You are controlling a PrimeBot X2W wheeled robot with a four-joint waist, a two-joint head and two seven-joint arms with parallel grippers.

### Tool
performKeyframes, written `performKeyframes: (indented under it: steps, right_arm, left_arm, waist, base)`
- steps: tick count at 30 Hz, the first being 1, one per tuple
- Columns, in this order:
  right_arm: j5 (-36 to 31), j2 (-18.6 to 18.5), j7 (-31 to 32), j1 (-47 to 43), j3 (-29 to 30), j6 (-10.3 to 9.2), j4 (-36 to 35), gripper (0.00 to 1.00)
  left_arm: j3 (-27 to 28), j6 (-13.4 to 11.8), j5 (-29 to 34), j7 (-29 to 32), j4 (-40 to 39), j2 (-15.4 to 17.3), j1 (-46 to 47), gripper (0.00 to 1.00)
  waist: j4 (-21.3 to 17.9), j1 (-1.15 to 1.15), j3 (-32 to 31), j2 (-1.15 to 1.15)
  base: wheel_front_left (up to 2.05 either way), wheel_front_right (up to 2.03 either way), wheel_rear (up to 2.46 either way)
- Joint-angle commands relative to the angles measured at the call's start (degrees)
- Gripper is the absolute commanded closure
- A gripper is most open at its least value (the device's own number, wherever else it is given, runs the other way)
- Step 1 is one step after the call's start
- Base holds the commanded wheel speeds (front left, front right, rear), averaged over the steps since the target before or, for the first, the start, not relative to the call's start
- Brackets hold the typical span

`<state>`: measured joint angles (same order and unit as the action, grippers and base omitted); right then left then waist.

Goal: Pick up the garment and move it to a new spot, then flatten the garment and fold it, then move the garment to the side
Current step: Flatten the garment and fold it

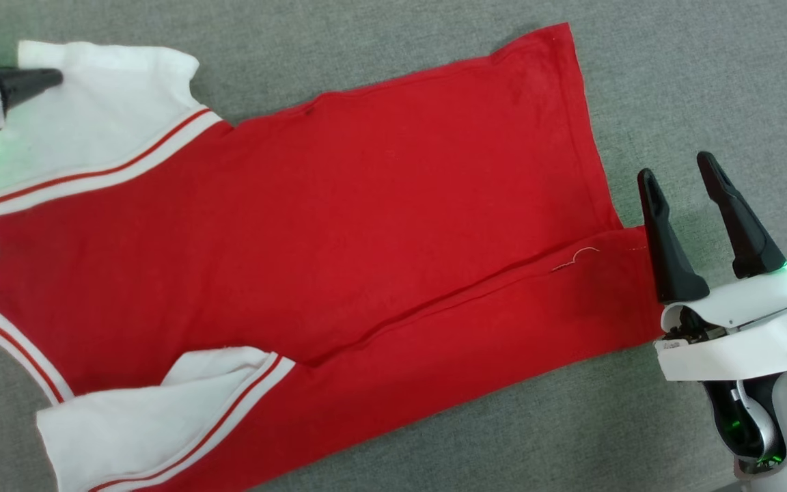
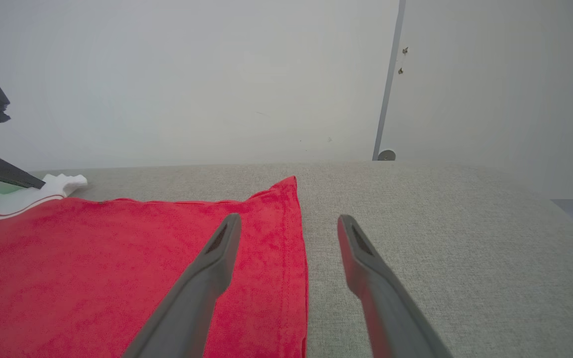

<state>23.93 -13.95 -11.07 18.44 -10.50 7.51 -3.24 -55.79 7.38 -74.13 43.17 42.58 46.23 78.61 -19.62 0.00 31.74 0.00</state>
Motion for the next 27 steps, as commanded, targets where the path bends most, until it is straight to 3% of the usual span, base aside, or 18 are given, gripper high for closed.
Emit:
performKeyframes:
  steps: [1, 2, 3, 9, 15, 20, 27]
  right_arm:
    - [0.2, -0.2, 0.2, 0.6, 0.1, -0.05, -0.3, 0.00]
    - [0.2, -0.2, 0.2, 0.6, 0.1, -0.05, -0.3, 0.00]
    - [0.2, -0.3, 0.4, 0.9, -0.1, -0.05, -0.5, 0.00]
    - [1.4, -3.1, 4.3, 4.2, -1.8, -0.05, -1.1, 0.00]
    - [3.1, -9.5, 16.9, 16.2, -7.9, -0.05, 1.9, 0.00]
    - [8.0, -13.4, 26.5, 29.0, -13.1, -0.05, 8.9, 0.00]
    - [16.3, -16.2, 41.8, 39.4, -19.2, -0.05, 21.3, 0.00]
  left_arm:
    - [-2.2, 0.2, -0.2, 1.3, -0.7, -1.3, -2.9, 0.73]
    - [-2.2, 0.2, -0.2, 1.3, -0.7, -1.3, -2.9, 0.73]
    - [-2.3, 0.2, -0.2, 0.8, -1.2, -1.1, -2.8, 1.00]
    - [-3.4, 0.2, -1.0, -1.7, -3.5, -0.8, -2.2, 1.00]
    - [-4.6, 0.2, -1.7, -4.1, -4.7, -1.3, -1.2, 1.00]
    - [-5.6, 0.2, -2.8, -5.7, -6.0, -2.5, -0.9, 1.00]
    - [-7.7, 0.1, -3.5, -7.0, -6.8, -3.9, 0.8, 1.00]
  waist:
    - [0.2, 0.00, -0.1, 0.00]
    - [0.2, 0.00, -0.1, 0.00]
    - [0.3, 0.00, -0.1, 0.00]
    - [1.2, 0.00, -0.3, 0.00]
    - [2.4, 0.00, -0.5, 0.00]
    - [4.0, 0.00, -0.6, 0.00]
    - [6.5, 0.00, 0.1, 0.00]
  base:
    - [0.00, 0.00, 0.00]
    - [0.00, 0.00, 0.00]
    - [0.00, 0.00, 0.00]
    - [0.00, 0.00, 0.00]
    - [0.00, 0.00, 0.00]
    - [0.00, 0.00, 0.00]
    - [0.00, 0.00, 0.00]
